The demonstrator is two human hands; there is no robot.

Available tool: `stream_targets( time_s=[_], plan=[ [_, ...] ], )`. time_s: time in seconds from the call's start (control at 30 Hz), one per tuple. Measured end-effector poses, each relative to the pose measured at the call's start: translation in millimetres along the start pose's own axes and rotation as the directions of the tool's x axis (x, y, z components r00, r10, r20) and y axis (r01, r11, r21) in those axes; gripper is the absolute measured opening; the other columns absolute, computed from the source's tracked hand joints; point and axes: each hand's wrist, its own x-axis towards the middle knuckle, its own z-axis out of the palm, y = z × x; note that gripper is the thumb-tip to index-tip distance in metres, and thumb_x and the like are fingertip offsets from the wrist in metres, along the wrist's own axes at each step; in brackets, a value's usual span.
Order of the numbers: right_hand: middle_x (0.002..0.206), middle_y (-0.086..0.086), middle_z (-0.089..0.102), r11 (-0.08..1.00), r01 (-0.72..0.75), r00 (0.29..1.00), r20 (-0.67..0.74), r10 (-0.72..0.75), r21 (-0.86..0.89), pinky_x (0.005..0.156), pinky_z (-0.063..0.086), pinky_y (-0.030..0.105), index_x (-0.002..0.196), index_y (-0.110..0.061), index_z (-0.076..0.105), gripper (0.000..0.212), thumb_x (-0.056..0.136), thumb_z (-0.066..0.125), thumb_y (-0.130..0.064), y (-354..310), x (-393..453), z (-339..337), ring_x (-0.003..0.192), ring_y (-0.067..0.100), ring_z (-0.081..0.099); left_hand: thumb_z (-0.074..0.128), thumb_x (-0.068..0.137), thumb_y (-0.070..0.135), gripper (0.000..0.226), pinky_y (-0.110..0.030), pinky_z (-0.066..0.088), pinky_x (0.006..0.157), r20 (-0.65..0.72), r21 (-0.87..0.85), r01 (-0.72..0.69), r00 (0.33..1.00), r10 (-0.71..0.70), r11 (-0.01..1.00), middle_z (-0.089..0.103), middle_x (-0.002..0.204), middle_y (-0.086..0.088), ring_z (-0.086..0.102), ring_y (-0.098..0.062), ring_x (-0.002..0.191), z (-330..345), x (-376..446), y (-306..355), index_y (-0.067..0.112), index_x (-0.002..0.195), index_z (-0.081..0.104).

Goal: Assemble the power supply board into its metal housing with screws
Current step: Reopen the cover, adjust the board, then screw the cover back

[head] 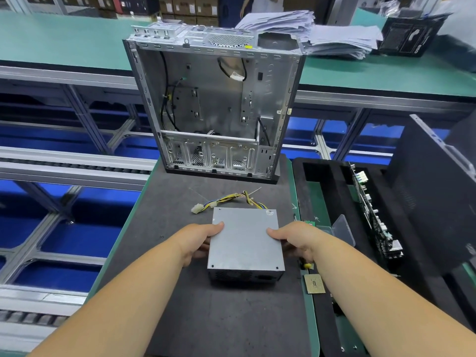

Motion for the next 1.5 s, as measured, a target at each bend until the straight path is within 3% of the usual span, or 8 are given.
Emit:
stream_targets(
  time_s=[0.13, 0.37, 0.47, 0.7, 1.0, 1.13, 1.3, 1.5],
  plan=[
    [0.094, 0.006, 0.075, 1.000, 0.015, 1.000, -0.018, -0.015, 0.006, 0.080, 0.057, 0.035, 0.099, -0.007, 0.070, 0.020, 0.089, 0.072, -0.024, 0.1, 0.1, 2.1, 0.087, 0.020, 0.069, 0.069, 0.088, 0.038, 0.031, -0.035, 0.057, 0.082, -0.015, -0.007, -0.021, 1.000, 0.021, 1.000, 0.077, 0.088, -0.007, 0.073, -0.022, 0.083, 1.2, 0.0, -0.8, 0.009, 0.097, 0.073],
    [0.091, 0.004, 0.072, 0.999, 0.030, 0.999, -0.037, -0.029, 0.041, 0.076, 0.053, 0.033, 0.100, -0.007, 0.069, 0.023, 0.089, 0.072, -0.027, 5.0, -1.4, 4.2, 0.084, 0.017, 0.066, 0.065, 0.090, 0.041, 0.032, -0.030, 0.053, 0.076, -0.032, -0.010, -0.042, 0.999, 0.042, 0.999, 0.077, 0.092, -0.004, 0.073, -0.021, 0.084, 6.4, -4.2, -4.3, 0.011, 0.097, 0.073],
    [0.075, 0.002, 0.071, 0.998, 0.025, 0.999, -0.046, -0.022, 0.061, 0.065, 0.053, 0.030, 0.089, -0.007, 0.068, 0.016, 0.090, 0.071, -0.023, 1.8, -4.0, 6.8, 0.070, 0.016, 0.066, 0.063, 0.091, 0.043, 0.034, -0.033, 0.052, 0.084, -0.061, 0.037, -0.058, 0.996, 0.060, 0.998, 0.077, 0.092, -0.003, 0.072, -0.021, 0.085, 7.8, -4.3, -5.0, 0.012, 0.093, 0.074],
    [0.089, 0.009, 0.076, 0.991, 0.025, 0.999, -0.044, -0.019, 0.129, 0.099, 0.050, 0.047, 0.096, -0.006, 0.069, 0.021, 0.088, 0.073, -0.025, 6.0, -5.5, 7.8, 0.096, 0.027, 0.070, 0.060, 0.093, 0.045, 0.036, -0.041, 0.051, 0.096, -0.113, 0.020, -0.055, 0.992, 0.057, 0.998, 0.077, 0.093, 0.000, 0.072, -0.022, 0.092, 9.7, -0.9, -4.2, 0.012, 0.097, 0.074],
    [0.081, 0.008, 0.077, 0.975, -0.035, 0.999, -0.017, 0.040, 0.218, 0.096, 0.052, 0.048, 0.098, -0.006, 0.069, 0.024, 0.083, 0.078, -0.022, 7.9, -5.7, 7.6, 0.088, 0.027, 0.071, 0.068, 0.086, 0.047, 0.035, -0.033, 0.053, 0.078, -0.055, -0.141, -0.004, 0.998, -0.004, 0.990, 0.077, 0.085, 0.001, 0.073, -0.017, 0.083, 7.6, -4.2, -7.7, 0.015, 0.099, 0.073],
    [0.088, 0.010, 0.076, 0.978, -0.034, 0.999, -0.024, 0.040, 0.204, 0.096, 0.052, 0.048, 0.101, -0.006, 0.068, 0.023, 0.086, 0.075, -0.022, 5.7, -7.0, 8.8, 0.091, 0.028, 0.071, 0.074, 0.081, 0.042, 0.034, -0.040, 0.056, 0.089, -0.034, -0.283, 0.023, 0.999, -0.034, 0.959, 0.077, 0.087, -0.004, 0.072, -0.022, 0.085, 8.3, -1.7, -3.0, 0.013, 0.099, 0.074],
    [0.085, 0.000, 0.076, 0.965, -0.036, 0.999, 0.015, 0.033, 0.259, 0.097, 0.050, 0.042, 0.098, -0.017, 0.070, 0.018, 0.088, 0.069, -0.032, 9.4, -9.0, 21.4, 0.085, 0.022, 0.070, 0.075, 0.083, 0.028, 0.028, -0.033, 0.057, 0.075, 0.126, -0.212, 0.106, 0.989, -0.080, 0.971, 0.076, 0.099, -0.007, 0.074, -0.022, 0.089, 14.8, -7.0, 3.0, 0.010, 0.104, 0.073],
    [0.104, 0.002, 0.076, 0.945, -0.017, 0.985, 0.169, -0.041, 0.328, 0.088, 0.056, 0.036, 0.113, -0.016, 0.069, 0.047, 0.074, 0.084, -0.036, 1.9, -17.9, 37.2, 0.095, 0.021, 0.073, 0.080, 0.077, 0.028, 0.032, -0.028, 0.057, 0.064, 0.135, -0.244, 0.097, 0.989, -0.065, 0.965, 0.076, 0.099, -0.006, 0.074, -0.022, 0.088, 14.0, -13.2, 1.5, 0.011, 0.104, 0.073]
  ],
)
